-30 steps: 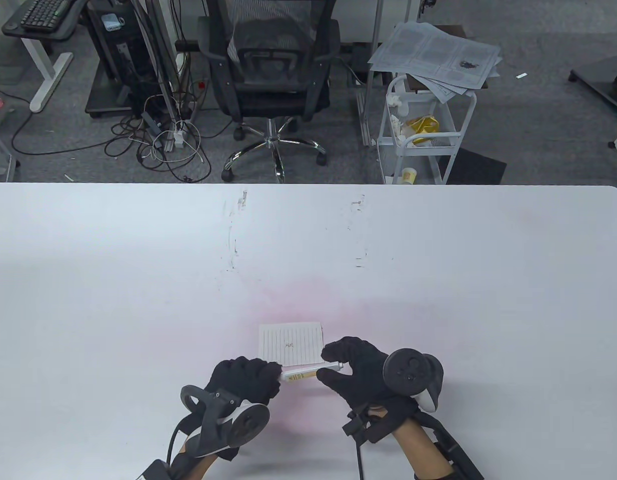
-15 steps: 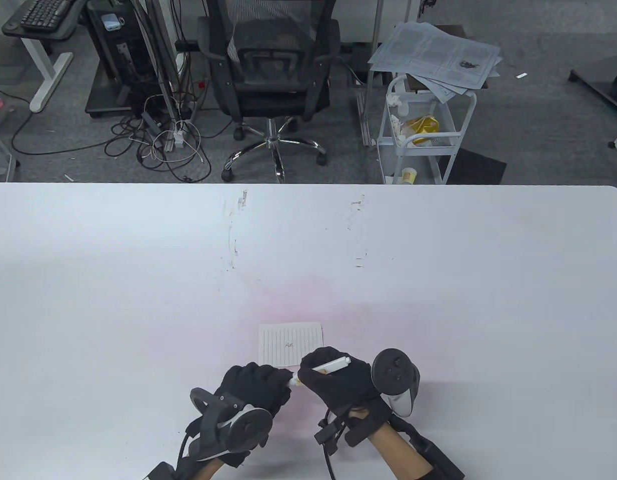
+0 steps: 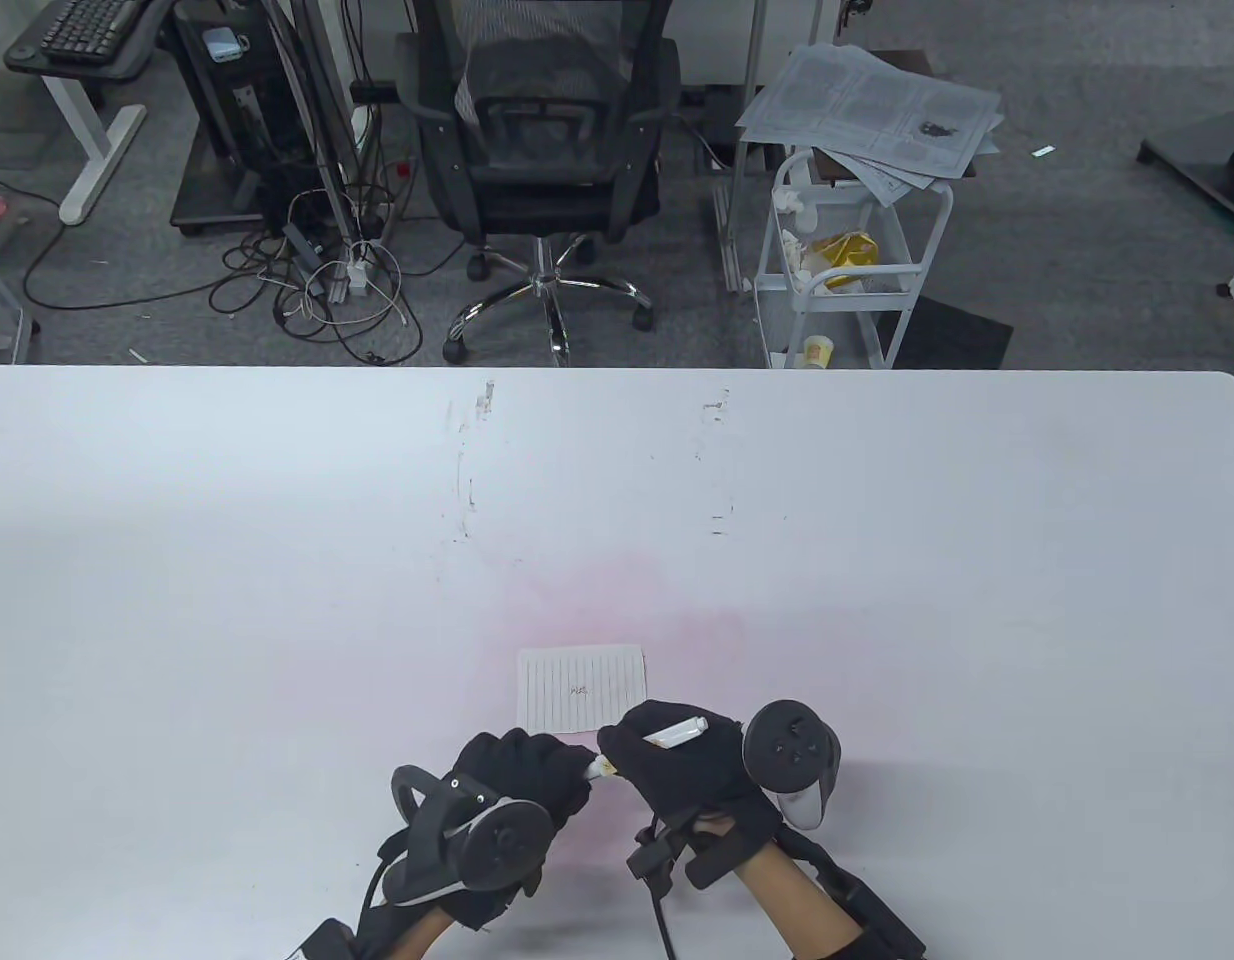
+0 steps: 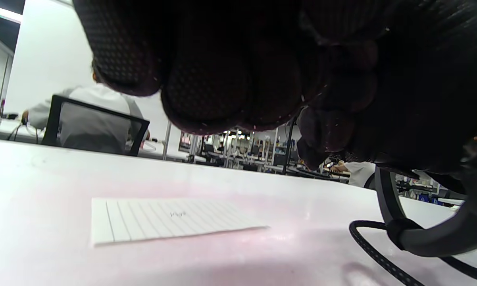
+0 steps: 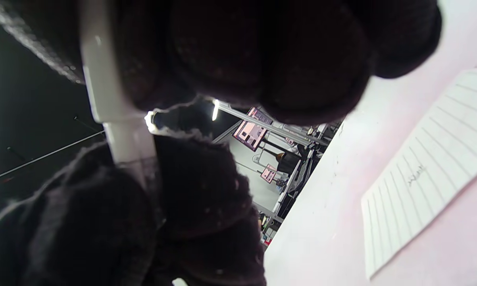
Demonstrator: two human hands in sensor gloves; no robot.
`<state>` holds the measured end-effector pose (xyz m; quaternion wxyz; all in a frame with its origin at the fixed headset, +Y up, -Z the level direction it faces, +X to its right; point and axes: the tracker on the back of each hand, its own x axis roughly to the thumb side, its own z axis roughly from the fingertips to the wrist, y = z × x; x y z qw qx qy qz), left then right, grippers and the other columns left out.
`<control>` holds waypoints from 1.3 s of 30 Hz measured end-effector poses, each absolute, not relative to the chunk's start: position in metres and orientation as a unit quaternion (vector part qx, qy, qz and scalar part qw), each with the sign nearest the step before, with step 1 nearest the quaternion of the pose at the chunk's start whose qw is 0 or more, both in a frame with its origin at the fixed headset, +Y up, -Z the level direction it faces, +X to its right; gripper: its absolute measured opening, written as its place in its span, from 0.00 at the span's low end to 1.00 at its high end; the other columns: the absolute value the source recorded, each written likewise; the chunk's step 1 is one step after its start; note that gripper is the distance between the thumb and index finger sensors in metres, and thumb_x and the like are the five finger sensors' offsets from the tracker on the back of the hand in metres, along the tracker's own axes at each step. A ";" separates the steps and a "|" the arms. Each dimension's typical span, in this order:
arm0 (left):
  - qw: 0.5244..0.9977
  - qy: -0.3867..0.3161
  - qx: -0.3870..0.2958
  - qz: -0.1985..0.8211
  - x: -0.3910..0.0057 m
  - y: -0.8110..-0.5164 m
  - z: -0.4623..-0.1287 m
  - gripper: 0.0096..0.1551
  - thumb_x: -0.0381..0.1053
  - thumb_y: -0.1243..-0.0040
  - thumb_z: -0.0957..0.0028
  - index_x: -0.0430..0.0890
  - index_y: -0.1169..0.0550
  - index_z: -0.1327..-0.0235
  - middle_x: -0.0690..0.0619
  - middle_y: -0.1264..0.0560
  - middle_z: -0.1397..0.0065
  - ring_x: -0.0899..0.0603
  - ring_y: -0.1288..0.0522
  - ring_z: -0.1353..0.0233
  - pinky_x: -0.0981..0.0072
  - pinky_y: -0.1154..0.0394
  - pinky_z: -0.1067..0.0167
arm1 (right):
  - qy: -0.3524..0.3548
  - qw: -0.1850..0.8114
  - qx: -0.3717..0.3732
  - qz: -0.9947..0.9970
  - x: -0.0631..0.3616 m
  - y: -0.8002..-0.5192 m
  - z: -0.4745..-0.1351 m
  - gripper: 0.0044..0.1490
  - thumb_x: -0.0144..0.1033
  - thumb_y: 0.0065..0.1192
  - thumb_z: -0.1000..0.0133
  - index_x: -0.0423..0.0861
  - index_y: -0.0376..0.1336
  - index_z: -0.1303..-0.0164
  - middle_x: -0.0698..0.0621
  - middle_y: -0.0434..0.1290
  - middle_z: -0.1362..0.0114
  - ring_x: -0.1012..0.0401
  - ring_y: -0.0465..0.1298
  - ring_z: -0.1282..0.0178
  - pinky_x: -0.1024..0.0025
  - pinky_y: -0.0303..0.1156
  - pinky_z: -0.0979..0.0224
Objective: Squeeze and apply correction pen on text
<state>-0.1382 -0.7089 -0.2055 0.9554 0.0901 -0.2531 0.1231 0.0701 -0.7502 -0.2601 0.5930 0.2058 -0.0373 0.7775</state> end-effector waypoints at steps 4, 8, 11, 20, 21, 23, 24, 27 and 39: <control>0.955 -0.259 0.054 0.133 -0.142 -0.711 -0.213 0.24 0.59 0.46 0.59 0.57 0.17 0.53 0.57 0.14 0.53 0.50 0.13 0.54 0.59 0.18 0.45 | -0.033 0.589 0.215 0.779 0.068 -0.752 -0.262 0.25 0.60 0.64 0.52 0.48 0.78 0.71 0.52 0.81 0.61 0.52 0.83 0.64 0.49 0.75 0.46; 0.953 -0.259 0.014 0.156 -0.147 -0.712 -0.221 0.24 0.59 0.45 0.60 0.57 0.16 0.54 0.57 0.14 0.54 0.50 0.13 0.55 0.59 0.18 0.46 | -0.033 0.585 0.227 0.778 0.066 -0.752 -0.264 0.25 0.59 0.65 0.52 0.47 0.78 0.70 0.51 0.81 0.60 0.51 0.82 0.63 0.48 0.74 0.45; 0.949 -0.263 -0.017 0.173 -0.149 -0.713 -0.226 0.23 0.59 0.45 0.60 0.57 0.16 0.55 0.57 0.13 0.55 0.50 0.13 0.56 0.58 0.18 0.47 | -0.029 0.586 0.241 0.773 0.065 -0.752 -0.265 0.25 0.58 0.65 0.52 0.47 0.78 0.69 0.51 0.80 0.59 0.51 0.82 0.62 0.47 0.74 0.45; 0.951 -0.255 -0.038 0.168 -0.147 -0.713 -0.231 0.23 0.59 0.45 0.60 0.57 0.16 0.56 0.57 0.13 0.55 0.50 0.13 0.56 0.59 0.18 0.47 | -0.030 0.588 0.229 0.775 0.068 -0.756 -0.267 0.25 0.57 0.66 0.52 0.47 0.78 0.70 0.50 0.81 0.60 0.51 0.82 0.63 0.47 0.74 0.45; 0.954 -0.254 -0.033 0.158 -0.145 -0.713 -0.231 0.23 0.59 0.45 0.60 0.57 0.16 0.56 0.57 0.14 0.55 0.50 0.13 0.56 0.59 0.18 0.47 | -0.032 0.592 0.221 0.774 0.069 -0.756 -0.267 0.25 0.57 0.66 0.52 0.47 0.78 0.70 0.50 0.81 0.60 0.51 0.82 0.63 0.47 0.74 0.46; 0.959 -0.251 -0.008 0.133 -0.142 -0.709 -0.229 0.23 0.59 0.46 0.60 0.57 0.16 0.56 0.58 0.14 0.55 0.50 0.13 0.56 0.59 0.18 0.47 | -0.031 0.597 0.205 0.775 0.071 -0.757 -0.267 0.25 0.57 0.66 0.52 0.47 0.78 0.70 0.51 0.81 0.61 0.51 0.82 0.65 0.48 0.75 0.47; 0.961 -0.249 0.000 0.124 -0.141 -0.708 -0.228 0.23 0.59 0.46 0.60 0.57 0.16 0.56 0.58 0.13 0.56 0.51 0.13 0.56 0.59 0.18 0.46 | -0.032 0.599 0.197 0.775 0.071 -0.757 -0.267 0.25 0.57 0.65 0.52 0.47 0.79 0.71 0.51 0.81 0.61 0.52 0.83 0.65 0.48 0.75 0.47; 0.966 -0.240 0.019 0.097 -0.136 -0.708 -0.228 0.22 0.57 0.43 0.61 0.55 0.15 0.57 0.56 0.13 0.56 0.49 0.13 0.56 0.57 0.19 0.46 | -0.040 0.611 0.149 0.776 0.080 -0.760 -0.268 0.25 0.57 0.65 0.52 0.46 0.78 0.73 0.51 0.81 0.64 0.53 0.83 0.68 0.49 0.76 0.49; 0.995 0.016 0.086 -0.056 -0.249 -0.717 -0.248 0.24 0.62 0.37 0.63 0.56 0.14 0.56 0.57 0.12 0.53 0.49 0.12 0.53 0.57 0.19 0.44 | -0.089 0.625 0.019 0.776 0.131 -0.762 -0.279 0.24 0.57 0.65 0.52 0.47 0.78 0.77 0.52 0.81 0.66 0.53 0.82 0.70 0.49 0.76 0.51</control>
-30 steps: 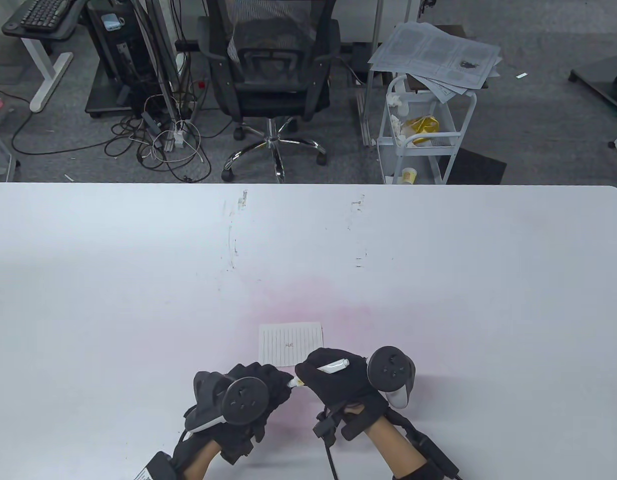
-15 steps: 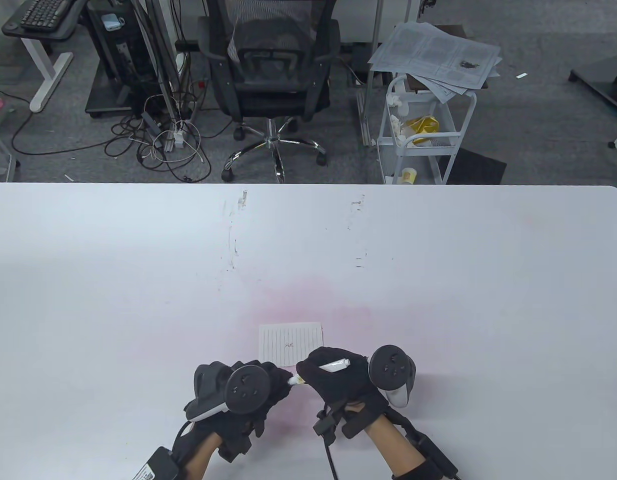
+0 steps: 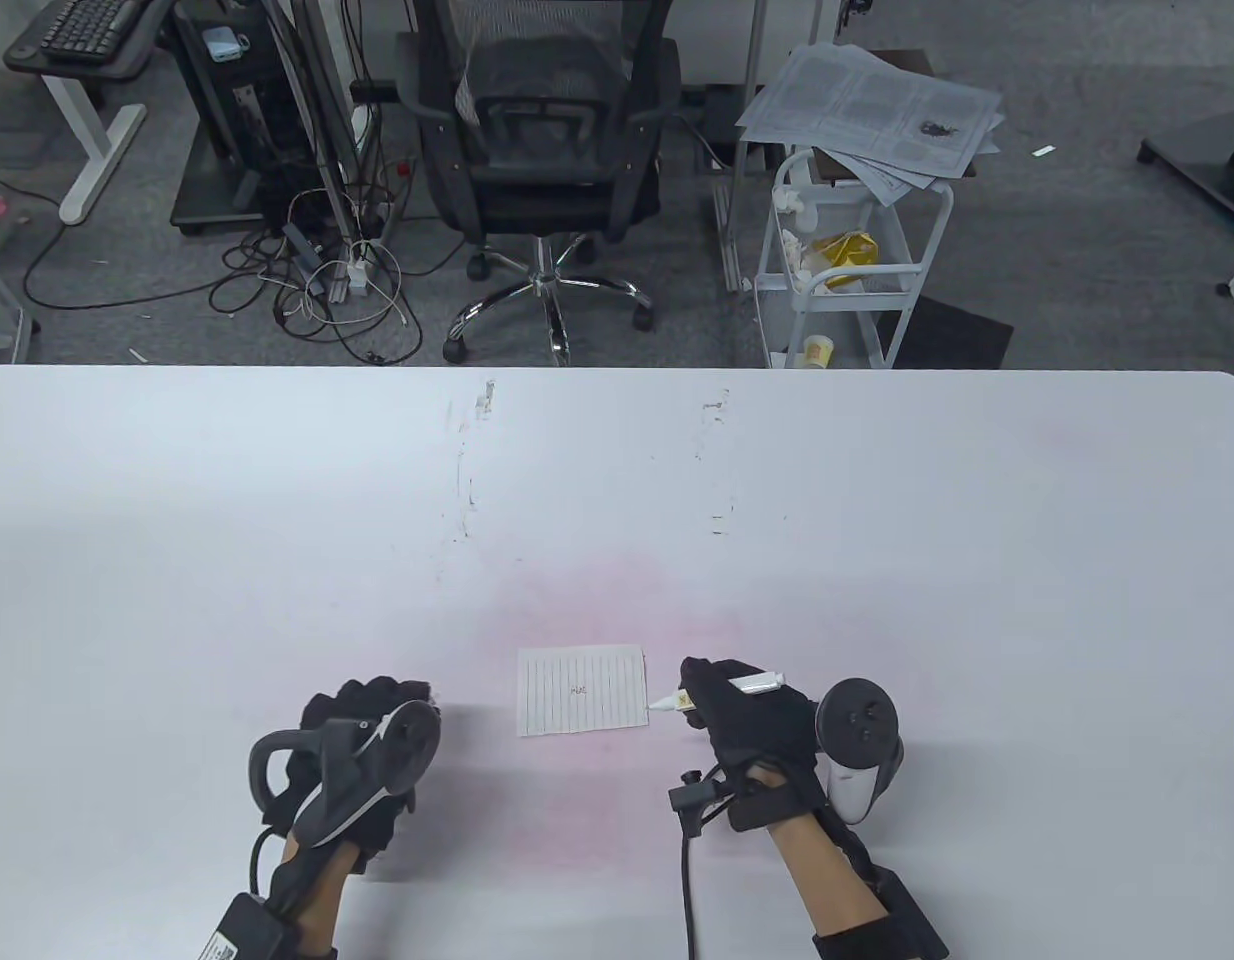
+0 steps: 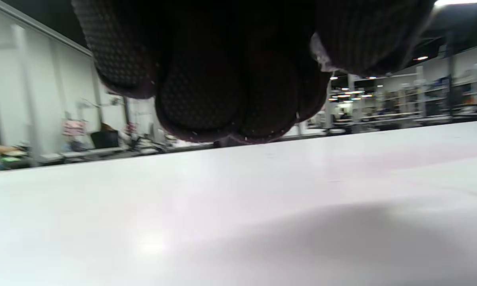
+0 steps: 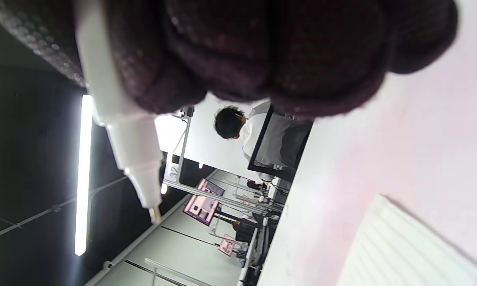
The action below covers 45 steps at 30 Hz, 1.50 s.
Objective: Squeeze and apply correction pen on text
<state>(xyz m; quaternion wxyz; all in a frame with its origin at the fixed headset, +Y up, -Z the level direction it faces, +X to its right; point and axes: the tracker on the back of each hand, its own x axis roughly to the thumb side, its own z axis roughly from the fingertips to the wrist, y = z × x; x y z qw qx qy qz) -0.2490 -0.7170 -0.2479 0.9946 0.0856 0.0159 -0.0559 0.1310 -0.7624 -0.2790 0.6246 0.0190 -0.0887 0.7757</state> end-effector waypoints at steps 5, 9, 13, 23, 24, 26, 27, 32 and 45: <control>0.991 0.095 0.052 -0.082 -0.280 -0.727 -0.253 0.25 0.62 0.35 0.63 0.56 0.14 0.53 0.56 0.13 0.50 0.47 0.13 0.50 0.55 0.20 0.42 | -0.076 0.616 0.015 0.784 0.130 -0.763 -0.277 0.24 0.58 0.65 0.52 0.47 0.78 0.77 0.52 0.81 0.66 0.53 0.82 0.70 0.49 0.76 0.51; 0.986 0.108 -0.006 -0.128 -0.282 -0.741 -0.260 0.26 0.63 0.34 0.65 0.57 0.14 0.53 0.56 0.13 0.48 0.47 0.13 0.48 0.54 0.20 0.41 | -0.057 0.612 0.020 0.789 0.126 -0.763 -0.276 0.25 0.58 0.65 0.52 0.47 0.78 0.76 0.52 0.81 0.66 0.53 0.82 0.70 0.49 0.76 0.51; 0.985 0.113 -0.051 -0.117 -0.283 -0.749 -0.264 0.27 0.63 0.32 0.66 0.58 0.14 0.53 0.56 0.13 0.48 0.47 0.13 0.47 0.53 0.20 0.40 | -0.040 0.602 0.023 0.797 0.125 -0.762 -0.275 0.25 0.59 0.65 0.52 0.47 0.78 0.76 0.52 0.81 0.66 0.53 0.82 0.69 0.49 0.76 0.51; 0.981 0.114 -0.069 -0.138 -0.278 -0.751 -0.264 0.29 0.63 0.32 0.66 0.57 0.17 0.50 0.55 0.15 0.45 0.46 0.15 0.44 0.52 0.22 0.39 | -0.029 0.602 0.014 0.798 0.126 -0.762 -0.274 0.25 0.59 0.65 0.52 0.47 0.78 0.76 0.52 0.81 0.66 0.53 0.83 0.69 0.49 0.76 0.51; 0.981 0.115 -0.070 -0.140 -0.278 -0.752 -0.264 0.29 0.63 0.33 0.66 0.57 0.17 0.49 0.54 0.16 0.45 0.46 0.15 0.44 0.52 0.22 0.38 | -0.029 0.602 0.014 0.798 0.126 -0.761 -0.274 0.25 0.59 0.65 0.52 0.48 0.78 0.76 0.52 0.81 0.65 0.53 0.83 0.69 0.49 0.76 0.51; 0.981 0.114 -0.070 -0.143 -0.277 -0.752 -0.263 0.29 0.63 0.33 0.66 0.58 0.17 0.49 0.55 0.16 0.44 0.46 0.15 0.44 0.52 0.22 0.38 | -0.028 0.601 0.014 0.799 0.126 -0.762 -0.274 0.25 0.59 0.65 0.53 0.47 0.78 0.76 0.52 0.81 0.66 0.53 0.83 0.69 0.49 0.76 0.51; 0.981 0.114 -0.070 -0.144 -0.277 -0.752 -0.263 0.29 0.63 0.33 0.66 0.58 0.17 0.49 0.55 0.16 0.44 0.46 0.15 0.44 0.52 0.22 0.38 | -0.027 0.600 0.014 0.799 0.126 -0.762 -0.274 0.25 0.59 0.65 0.52 0.47 0.78 0.76 0.52 0.81 0.65 0.53 0.83 0.69 0.49 0.76 0.51; 0.980 0.117 -0.069 -0.143 -0.279 -0.750 -0.262 0.32 0.65 0.35 0.66 0.59 0.18 0.45 0.54 0.17 0.40 0.46 0.16 0.40 0.51 0.23 0.37 | -0.032 0.591 0.007 0.806 0.128 -0.761 -0.274 0.25 0.59 0.65 0.53 0.47 0.78 0.76 0.52 0.81 0.65 0.53 0.83 0.69 0.49 0.76 0.51; 0.997 -0.029 0.073 0.022 -0.240 -0.712 -0.243 0.36 0.66 0.46 0.59 0.61 0.28 0.32 0.57 0.30 0.21 0.43 0.30 0.20 0.45 0.32 0.26 | -0.123 0.453 0.050 0.881 0.111 -0.729 -0.283 0.27 0.62 0.64 0.52 0.48 0.79 0.78 0.52 0.82 0.67 0.53 0.83 0.71 0.50 0.77 0.53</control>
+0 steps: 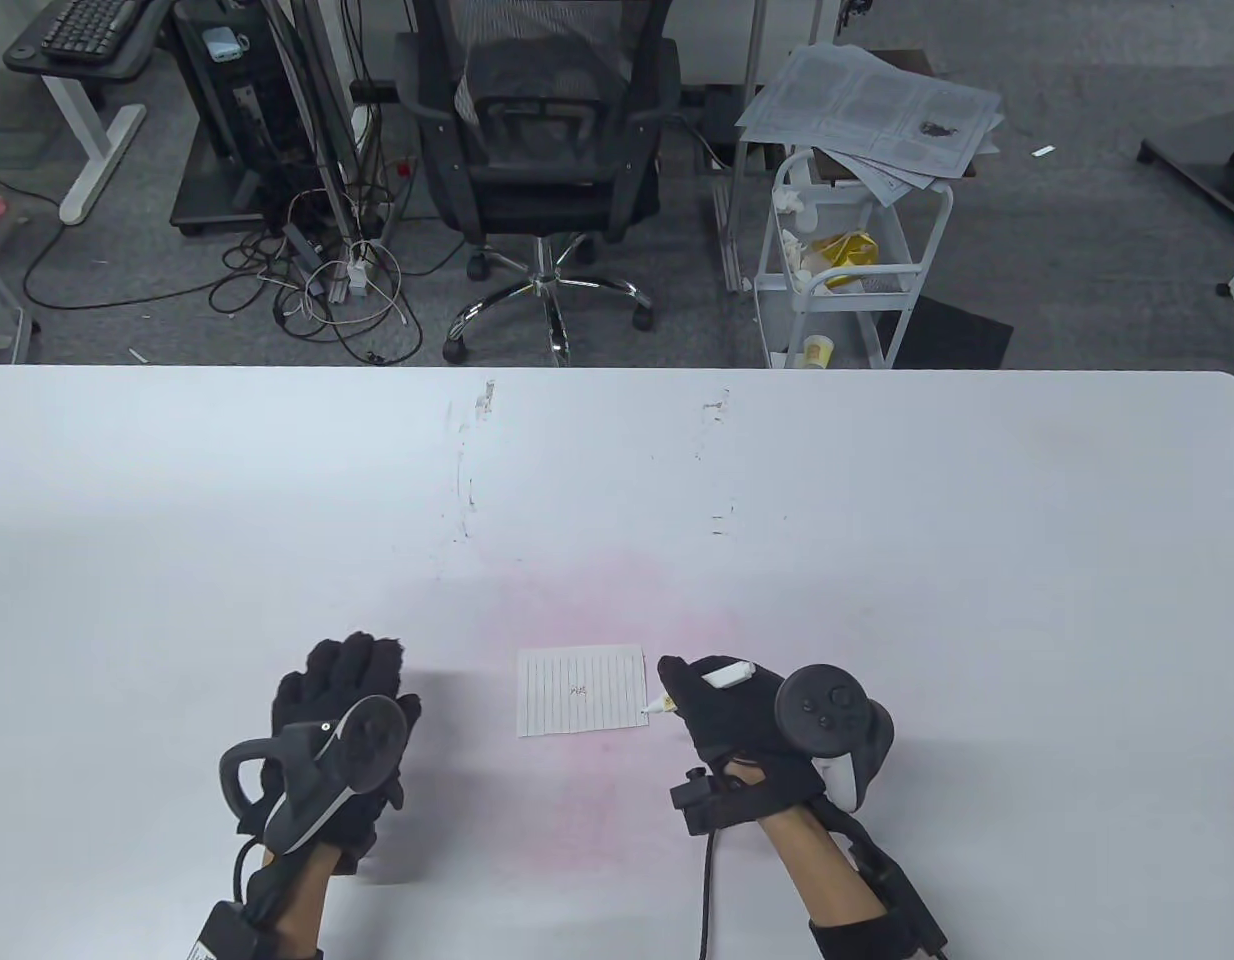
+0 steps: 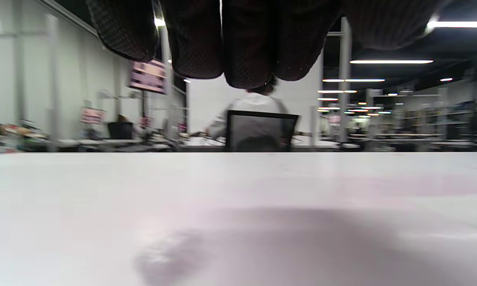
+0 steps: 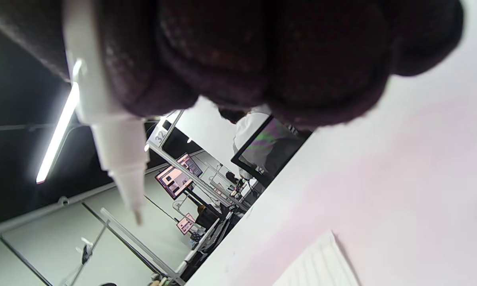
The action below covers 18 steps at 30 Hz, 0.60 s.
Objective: Squeeze and apply correction pen on text
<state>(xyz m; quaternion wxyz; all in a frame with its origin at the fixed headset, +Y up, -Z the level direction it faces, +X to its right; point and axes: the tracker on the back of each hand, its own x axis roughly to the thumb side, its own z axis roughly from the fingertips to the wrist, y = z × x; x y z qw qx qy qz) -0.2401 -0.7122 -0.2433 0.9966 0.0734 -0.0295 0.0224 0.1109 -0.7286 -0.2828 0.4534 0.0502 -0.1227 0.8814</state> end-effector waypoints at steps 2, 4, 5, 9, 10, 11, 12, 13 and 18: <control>0.994 -0.085 0.044 0.051 -0.222 -0.717 -0.244 0.37 0.65 0.47 0.59 0.61 0.29 0.31 0.56 0.32 0.20 0.43 0.33 0.18 0.45 0.33 0.26 | -0.128 0.429 0.067 0.892 0.099 -0.723 -0.287 0.27 0.61 0.64 0.52 0.47 0.79 0.78 0.52 0.82 0.68 0.53 0.83 0.72 0.49 0.77 0.53; 0.991 -0.120 0.012 0.059 -0.203 -0.724 -0.244 0.37 0.65 0.47 0.59 0.61 0.30 0.31 0.56 0.34 0.19 0.43 0.36 0.17 0.45 0.34 0.25 | -0.129 0.394 0.082 0.906 0.084 -0.719 -0.292 0.27 0.60 0.64 0.52 0.47 0.79 0.78 0.51 0.82 0.68 0.52 0.83 0.72 0.49 0.76 0.53; 0.990 -0.131 0.003 0.056 -0.197 -0.727 -0.245 0.37 0.65 0.48 0.58 0.61 0.30 0.30 0.56 0.35 0.19 0.43 0.36 0.17 0.45 0.35 0.25 | -0.131 0.379 0.087 0.912 0.078 -0.718 -0.294 0.27 0.60 0.64 0.52 0.46 0.79 0.78 0.51 0.82 0.67 0.52 0.83 0.71 0.48 0.76 0.53; 0.986 -0.161 -0.036 0.027 -0.174 -0.744 -0.249 0.37 0.65 0.49 0.58 0.62 0.32 0.29 0.57 0.37 0.18 0.44 0.39 0.16 0.46 0.37 0.23 | -0.137 0.303 0.112 0.937 0.048 -0.714 -0.302 0.27 0.60 0.64 0.52 0.46 0.79 0.77 0.51 0.82 0.67 0.52 0.83 0.71 0.48 0.76 0.52; 0.985 -0.163 -0.049 0.019 -0.170 -0.749 -0.251 0.38 0.64 0.49 0.58 0.62 0.33 0.29 0.57 0.38 0.18 0.44 0.40 0.16 0.46 0.38 0.23 | -0.131 0.283 0.115 0.943 0.038 -0.715 -0.305 0.27 0.59 0.64 0.52 0.46 0.79 0.77 0.51 0.82 0.67 0.52 0.83 0.70 0.48 0.76 0.52; 0.985 -0.164 -0.059 0.014 -0.168 -0.752 -0.253 0.38 0.64 0.50 0.58 0.62 0.34 0.29 0.57 0.39 0.18 0.44 0.41 0.16 0.46 0.39 0.23 | -0.130 0.272 0.119 0.946 0.033 -0.716 -0.307 0.27 0.59 0.64 0.52 0.46 0.79 0.77 0.51 0.82 0.67 0.52 0.83 0.70 0.48 0.76 0.51; 0.984 -0.163 -0.068 0.010 -0.166 -0.755 -0.254 0.38 0.64 0.50 0.57 0.61 0.35 0.28 0.57 0.40 0.17 0.45 0.42 0.15 0.46 0.40 0.22 | -0.126 0.258 0.122 0.950 0.026 -0.717 -0.309 0.27 0.59 0.64 0.53 0.46 0.79 0.77 0.51 0.82 0.66 0.51 0.82 0.70 0.48 0.76 0.51; 0.984 -0.165 -0.074 0.008 -0.164 -0.758 -0.256 0.38 0.64 0.50 0.57 0.62 0.36 0.28 0.57 0.42 0.17 0.45 0.44 0.15 0.46 0.41 0.22 | -0.123 0.241 0.126 0.954 0.019 -0.719 -0.312 0.27 0.59 0.64 0.53 0.46 0.79 0.77 0.51 0.82 0.66 0.51 0.82 0.70 0.48 0.76 0.51; 0.978 -0.174 -0.116 -0.006 -0.158 -0.766 -0.259 0.38 0.62 0.53 0.54 0.62 0.42 0.26 0.57 0.49 0.16 0.45 0.49 0.14 0.47 0.46 0.20 | -0.103 0.192 0.123 0.968 0.000 -0.731 -0.322 0.26 0.59 0.63 0.53 0.46 0.79 0.76 0.50 0.81 0.66 0.51 0.82 0.69 0.48 0.75 0.50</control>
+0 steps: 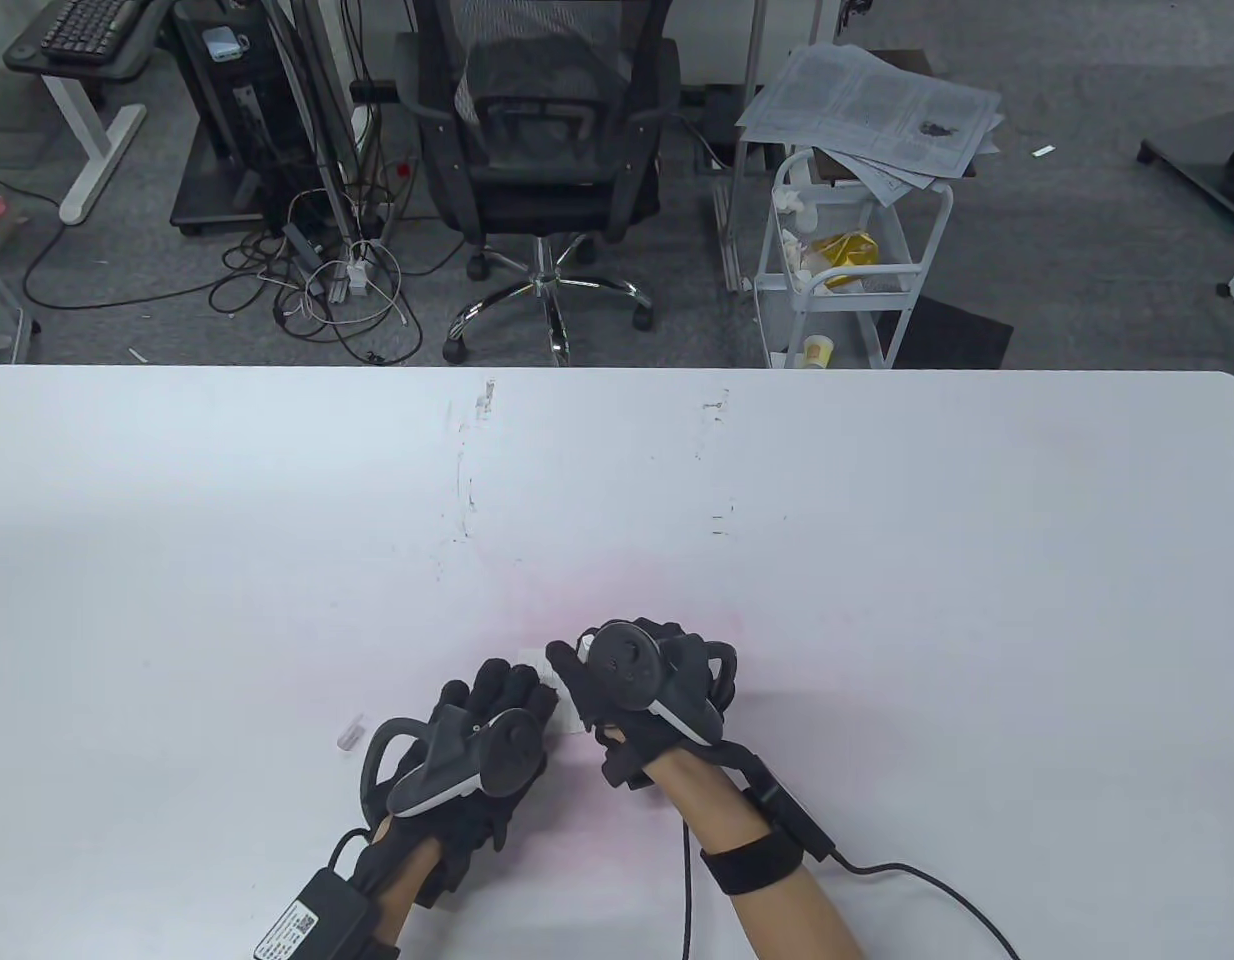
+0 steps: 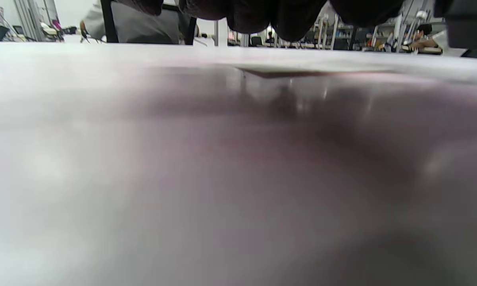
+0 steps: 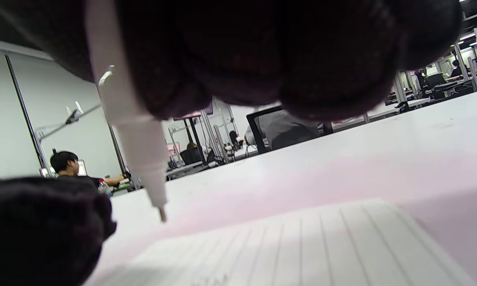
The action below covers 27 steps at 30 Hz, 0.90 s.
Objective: Squeeze and apply correction pen on text
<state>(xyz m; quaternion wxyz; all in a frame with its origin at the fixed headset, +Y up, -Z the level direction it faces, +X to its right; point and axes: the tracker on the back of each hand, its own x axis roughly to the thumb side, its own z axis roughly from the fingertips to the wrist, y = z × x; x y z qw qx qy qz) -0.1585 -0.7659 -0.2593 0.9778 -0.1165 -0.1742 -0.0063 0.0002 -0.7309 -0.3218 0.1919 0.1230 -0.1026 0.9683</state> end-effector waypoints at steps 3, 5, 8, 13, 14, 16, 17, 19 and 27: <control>0.971 -0.184 -0.153 -0.008 -0.157 -0.772 -0.260 0.37 0.61 0.54 0.52 0.62 0.42 0.25 0.57 0.49 0.16 0.46 0.49 0.14 0.49 0.47 0.19 | -0.090 0.184 0.120 0.971 -0.006 -0.738 -0.326 0.26 0.58 0.63 0.52 0.46 0.79 0.76 0.50 0.81 0.65 0.51 0.82 0.69 0.48 0.75 0.50; 0.962 -0.185 -0.199 -0.010 -0.158 -0.779 -0.262 0.37 0.61 0.55 0.51 0.61 0.46 0.26 0.56 0.52 0.16 0.45 0.50 0.14 0.50 0.47 0.19 | -0.084 0.176 0.117 0.974 -0.009 -0.743 -0.328 0.26 0.58 0.63 0.52 0.46 0.79 0.76 0.50 0.81 0.65 0.51 0.82 0.69 0.48 0.75 0.50; 0.962 -0.188 -0.197 -0.001 -0.159 -0.779 -0.262 0.37 0.60 0.55 0.50 0.61 0.46 0.26 0.56 0.53 0.16 0.45 0.51 0.14 0.51 0.47 0.19 | -0.072 0.173 0.115 0.976 -0.010 -0.746 -0.331 0.26 0.57 0.63 0.52 0.45 0.79 0.75 0.50 0.81 0.65 0.51 0.82 0.69 0.47 0.75 0.49; 0.962 -0.186 -0.198 0.000 -0.159 -0.779 -0.262 0.36 0.60 0.54 0.50 0.61 0.46 0.26 0.57 0.53 0.17 0.46 0.51 0.14 0.52 0.47 0.19 | -0.073 0.168 0.113 0.977 -0.013 -0.746 -0.333 0.26 0.57 0.63 0.52 0.45 0.79 0.75 0.50 0.81 0.65 0.51 0.82 0.69 0.48 0.75 0.49; 0.962 -0.186 -0.198 -0.002 -0.159 -0.779 -0.262 0.36 0.60 0.54 0.50 0.61 0.47 0.26 0.57 0.53 0.17 0.46 0.51 0.14 0.52 0.47 0.19 | -0.075 0.167 0.112 0.977 -0.013 -0.746 -0.333 0.26 0.57 0.63 0.52 0.45 0.79 0.75 0.50 0.81 0.65 0.51 0.82 0.69 0.48 0.75 0.49; 0.962 -0.186 -0.198 -0.005 -0.158 -0.779 -0.262 0.36 0.60 0.54 0.50 0.61 0.47 0.26 0.57 0.53 0.17 0.46 0.51 0.14 0.53 0.47 0.19 | -0.076 0.165 0.111 0.977 -0.013 -0.745 -0.333 0.26 0.57 0.63 0.52 0.45 0.79 0.76 0.50 0.82 0.65 0.51 0.82 0.69 0.48 0.75 0.49; 0.962 -0.186 -0.198 -0.007 -0.158 -0.779 -0.262 0.36 0.60 0.54 0.50 0.61 0.47 0.26 0.57 0.53 0.17 0.46 0.51 0.14 0.53 0.47 0.19 | -0.076 0.166 0.110 0.977 -0.013 -0.745 -0.333 0.26 0.57 0.63 0.52 0.45 0.79 0.76 0.50 0.82 0.65 0.51 0.82 0.69 0.48 0.75 0.49; 0.962 -0.185 -0.199 -0.007 -0.158 -0.779 -0.262 0.36 0.60 0.54 0.50 0.61 0.47 0.26 0.57 0.53 0.17 0.46 0.51 0.14 0.53 0.47 0.19 | -0.073 0.165 0.108 0.978 -0.013 -0.745 -0.334 0.26 0.56 0.63 0.52 0.45 0.79 0.76 0.50 0.82 0.65 0.51 0.82 0.69 0.48 0.75 0.49; 0.962 -0.185 -0.199 -0.007 -0.158 -0.779 -0.262 0.36 0.60 0.54 0.50 0.62 0.47 0.26 0.57 0.54 0.17 0.46 0.52 0.14 0.53 0.47 0.19 | -0.062 0.176 0.109 0.976 -0.014 -0.746 -0.336 0.24 0.54 0.64 0.52 0.44 0.79 0.78 0.49 0.82 0.67 0.50 0.82 0.70 0.47 0.75 0.50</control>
